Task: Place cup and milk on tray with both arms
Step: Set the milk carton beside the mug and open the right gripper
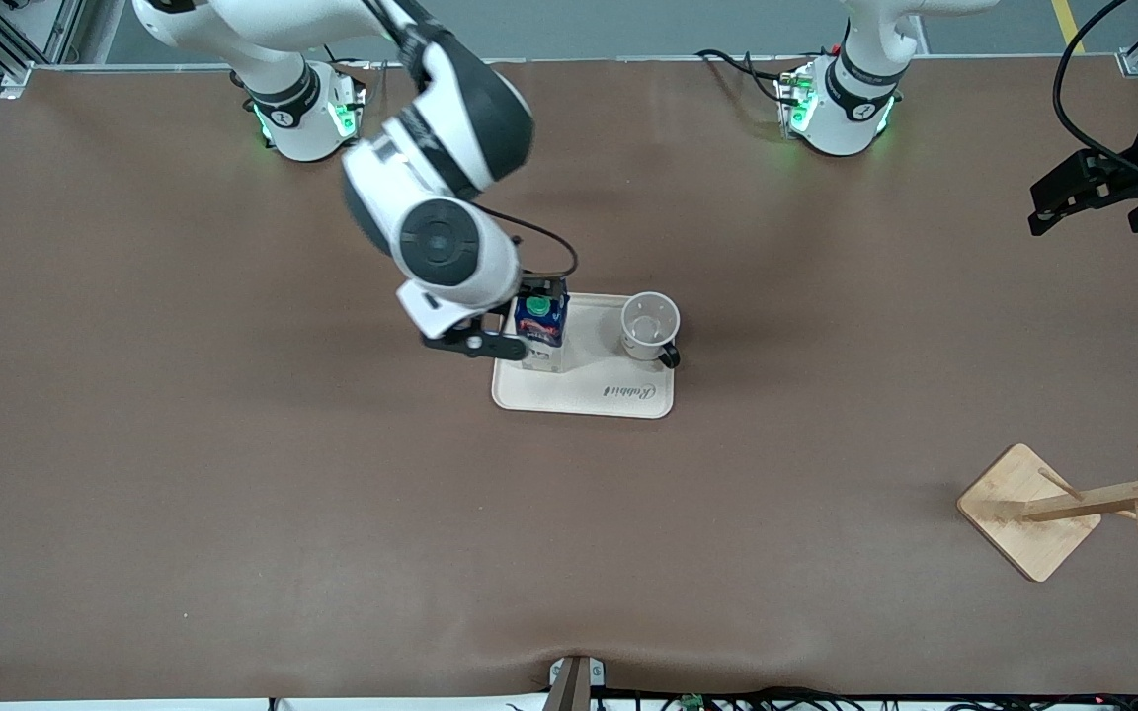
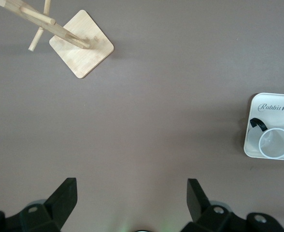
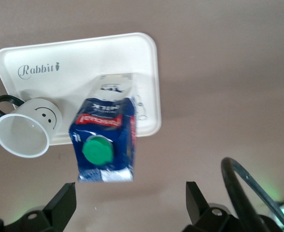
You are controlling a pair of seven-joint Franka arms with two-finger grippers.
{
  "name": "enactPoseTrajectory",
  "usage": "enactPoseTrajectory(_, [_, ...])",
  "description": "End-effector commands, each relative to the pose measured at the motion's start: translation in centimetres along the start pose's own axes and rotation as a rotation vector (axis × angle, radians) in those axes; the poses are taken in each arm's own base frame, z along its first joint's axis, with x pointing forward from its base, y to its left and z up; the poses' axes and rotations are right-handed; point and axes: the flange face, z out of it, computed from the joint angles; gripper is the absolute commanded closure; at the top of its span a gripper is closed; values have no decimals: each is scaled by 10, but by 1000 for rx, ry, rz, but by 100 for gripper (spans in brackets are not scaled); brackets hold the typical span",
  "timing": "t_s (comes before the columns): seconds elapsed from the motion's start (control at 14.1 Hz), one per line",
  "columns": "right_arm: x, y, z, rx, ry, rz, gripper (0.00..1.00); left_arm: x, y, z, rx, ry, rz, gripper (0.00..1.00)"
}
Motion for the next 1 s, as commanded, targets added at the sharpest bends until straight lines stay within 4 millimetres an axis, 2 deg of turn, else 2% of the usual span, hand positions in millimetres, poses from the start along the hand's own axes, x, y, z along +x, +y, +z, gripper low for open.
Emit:
enactPoseTrajectory(0.0, [12, 25, -34, -27, 59, 38, 0, -8, 1, -3, -15, 2, -5, 0])
enactPoseTrajectory(0.14, [19, 50, -74, -70, 243, 72, 0, -8, 0, -3, -15, 2, -7, 0])
enactPoseTrajectory(0.21, [21, 58, -82, -70, 264, 79, 0, -8, 0, -3, -15, 5, -7, 0])
enactPoseTrajectory(0.28, [25, 77, -99, -54, 286, 96, 0, -7, 0, -4, -15, 7, -7, 0])
enactPoseTrajectory(0.36, [37, 100, -110, -37, 279, 102, 0, -6, -1, -3, -15, 8, -8, 0])
enactPoseTrajectory(0.57, [64, 160, -128, -25, 255, 165, 0, -5, -1, -3, -16, 19, -10, 0])
enactPoseTrajectory(0.71, [63, 199, -151, -1, 253, 191, 0, -4, -3, -4, -16, 23, -13, 0])
enactPoseTrajectory(0.92, [60, 236, -154, 4, 238, 176, 0, -4, -12, -5, -17, 30, -30, 0])
